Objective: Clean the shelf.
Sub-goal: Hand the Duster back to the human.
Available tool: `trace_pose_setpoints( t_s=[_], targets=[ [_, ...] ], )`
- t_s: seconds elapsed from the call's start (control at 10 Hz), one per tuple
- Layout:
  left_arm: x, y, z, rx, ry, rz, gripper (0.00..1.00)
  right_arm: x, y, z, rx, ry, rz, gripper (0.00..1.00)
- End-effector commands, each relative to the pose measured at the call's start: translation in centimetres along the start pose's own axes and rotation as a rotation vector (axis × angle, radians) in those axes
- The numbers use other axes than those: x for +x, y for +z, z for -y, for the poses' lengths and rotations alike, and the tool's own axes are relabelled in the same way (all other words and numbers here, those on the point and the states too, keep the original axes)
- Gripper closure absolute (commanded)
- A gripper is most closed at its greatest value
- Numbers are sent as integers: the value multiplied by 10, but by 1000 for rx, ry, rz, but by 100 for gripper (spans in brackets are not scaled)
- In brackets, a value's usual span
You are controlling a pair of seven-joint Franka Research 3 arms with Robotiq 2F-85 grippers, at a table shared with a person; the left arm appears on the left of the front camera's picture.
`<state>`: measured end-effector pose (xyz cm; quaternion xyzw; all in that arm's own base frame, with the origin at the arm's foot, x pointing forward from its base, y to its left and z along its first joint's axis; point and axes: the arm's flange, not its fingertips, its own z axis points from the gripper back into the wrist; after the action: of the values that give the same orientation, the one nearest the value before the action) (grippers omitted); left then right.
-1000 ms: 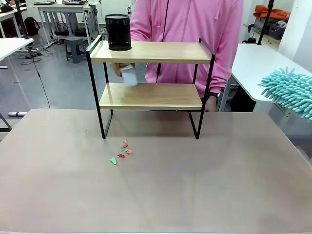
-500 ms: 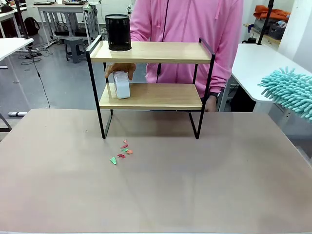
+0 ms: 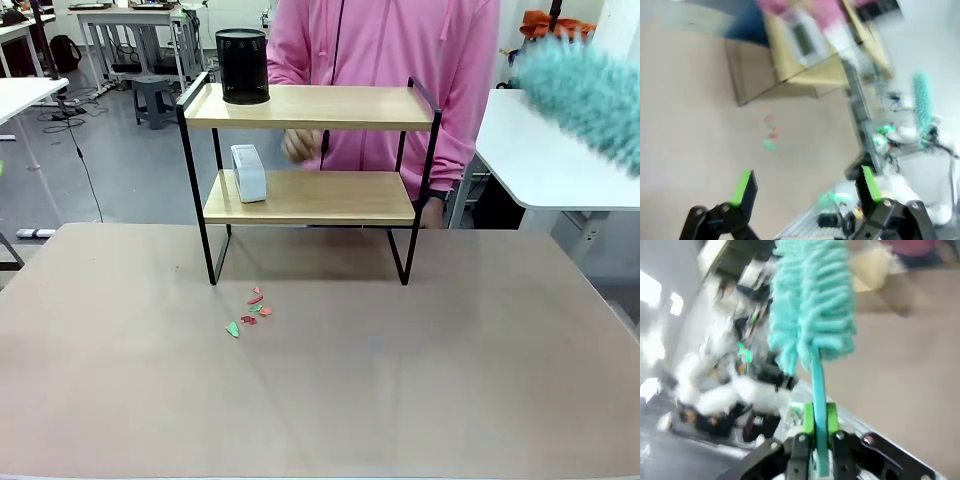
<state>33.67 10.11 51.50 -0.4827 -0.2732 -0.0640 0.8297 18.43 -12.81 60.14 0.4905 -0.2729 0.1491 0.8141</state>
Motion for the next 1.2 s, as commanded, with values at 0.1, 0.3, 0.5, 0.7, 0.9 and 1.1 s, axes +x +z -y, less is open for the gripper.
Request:
trace_pose_setpoints(
  t_s=[0.1, 0.3, 0.5, 0.7, 0.9, 1.1],
  targets=[
    [-7, -65, 55, -374, -108, -263, 0, -20, -56, -50, 201, 267, -343, 88],
    [-45, -103, 85, -485, -102, -371, 0, -55, -91, -55, 241, 351, -522, 88],
    [-15, -80, 86, -384, -138, -271, 0, -21, -64, -69, 215, 243, -370, 88],
    [-29, -94, 89, -424, -120, -326, 0, -41, -88, -57, 240, 251, -538, 88],
    [-28, -128, 110, -549, -167, -336, 0, -8, -131, -57, 215, 329, -785, 88],
    [-26, -155, 123, -598, -185, -378, 0, 24, -165, -61, 196, 372, -982, 88]
  ],
)
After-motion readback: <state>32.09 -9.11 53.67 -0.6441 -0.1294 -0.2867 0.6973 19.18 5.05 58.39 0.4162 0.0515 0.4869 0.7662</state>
